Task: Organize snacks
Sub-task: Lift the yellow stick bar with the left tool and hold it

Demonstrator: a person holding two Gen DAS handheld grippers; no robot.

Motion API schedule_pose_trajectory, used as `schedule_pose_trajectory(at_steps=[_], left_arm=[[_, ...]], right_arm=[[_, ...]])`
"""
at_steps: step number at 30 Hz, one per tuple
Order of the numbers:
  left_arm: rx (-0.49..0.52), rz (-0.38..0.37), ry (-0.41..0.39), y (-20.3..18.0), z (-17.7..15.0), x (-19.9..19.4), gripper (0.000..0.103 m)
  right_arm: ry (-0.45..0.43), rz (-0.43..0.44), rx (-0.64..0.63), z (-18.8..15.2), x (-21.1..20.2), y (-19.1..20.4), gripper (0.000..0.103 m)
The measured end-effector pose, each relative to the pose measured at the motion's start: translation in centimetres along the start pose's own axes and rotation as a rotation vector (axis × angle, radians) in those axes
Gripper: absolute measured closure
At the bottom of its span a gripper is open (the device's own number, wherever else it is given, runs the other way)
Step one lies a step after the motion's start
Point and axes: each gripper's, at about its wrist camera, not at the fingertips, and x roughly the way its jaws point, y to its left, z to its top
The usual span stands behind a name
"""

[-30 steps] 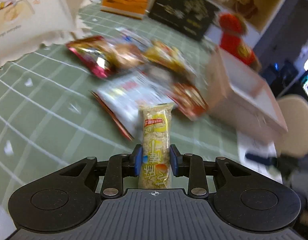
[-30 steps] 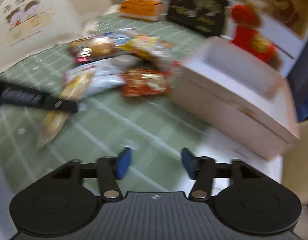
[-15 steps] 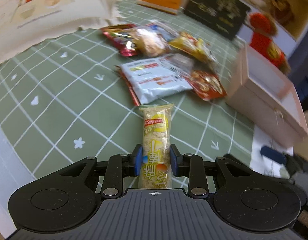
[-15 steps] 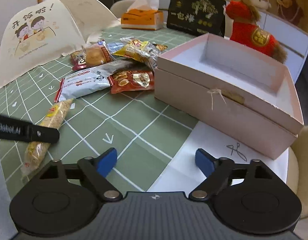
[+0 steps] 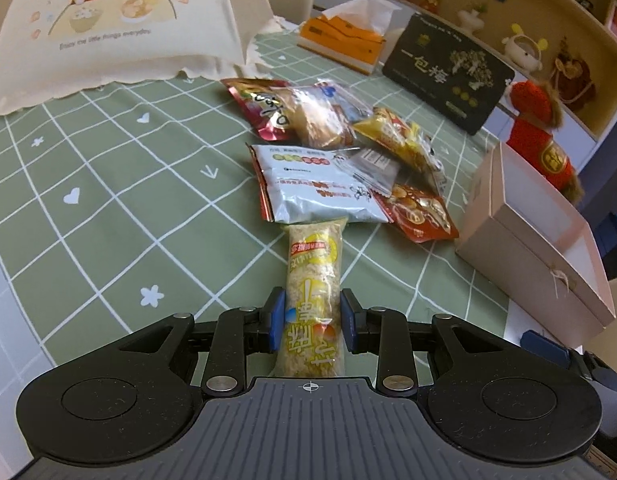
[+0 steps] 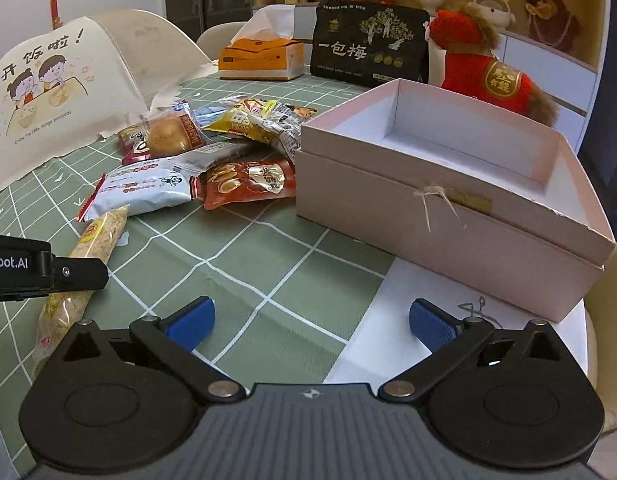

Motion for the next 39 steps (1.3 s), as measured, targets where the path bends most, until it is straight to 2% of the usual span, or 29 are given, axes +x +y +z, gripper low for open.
schedule_pose_trajectory(at_steps=[4, 11, 15, 19, 23, 27, 31, 34, 38, 39], left_arm=[[0.007, -0.003, 0.053, 0.4, 0.7, -0.4, 0.070], [0.142, 0.043, 0.123, -0.1, 1.7, 0.0, 0.070], [0.244, -0.032, 0.160, -1.4, 2.3, 0.7, 0.070], [0.293, -0.130, 0.183, -1.0, 3.0, 1.7, 0.070], [0.335, -0.257, 0.213, 0.1, 4.5, 2.9, 0.070], [0.411, -0.395, 0.263, 0.8, 6.5, 4.8, 0.070], [0.489, -0.477, 0.323, 2.0, 8.2, 5.3, 0.070], [0.520, -0.517, 0.380, 3.2, 9.1, 5.7, 0.070], [0.546, -0.544, 0.376, 4.4, 10.4, 4.7, 0.070], [0.552, -0.550, 0.372, 4.5, 10.8, 4.3, 0.070]], right_arm=[[0.001, 0.008, -0.004, 0.0, 0.0, -0.1, 0.000], [0.010, 0.022, -0.014, -0.1, -0.2, -0.4, 0.000], [0.010, 0.020, -0.016, -0.2, -0.3, -0.4, 0.000], [0.025, 0.021, -0.004, -0.2, -0.6, -0.6, 0.000], [0.111, 0.028, 0.044, -0.2, -2.4, -0.7, 0.001], [0.152, -0.134, 0.159, 0.3, -5.8, -0.1, 0.001], [0.155, -0.295, 0.328, 0.0, -9.1, 0.7, 0.001], [0.150, -0.481, 0.393, -1.3, -11.2, 1.9, 0.001], [0.105, -0.672, 0.385, -3.4, -13.5, 3.3, 0.001], [0.098, -0.694, 0.390, -3.7, -13.9, 3.4, 0.001]])
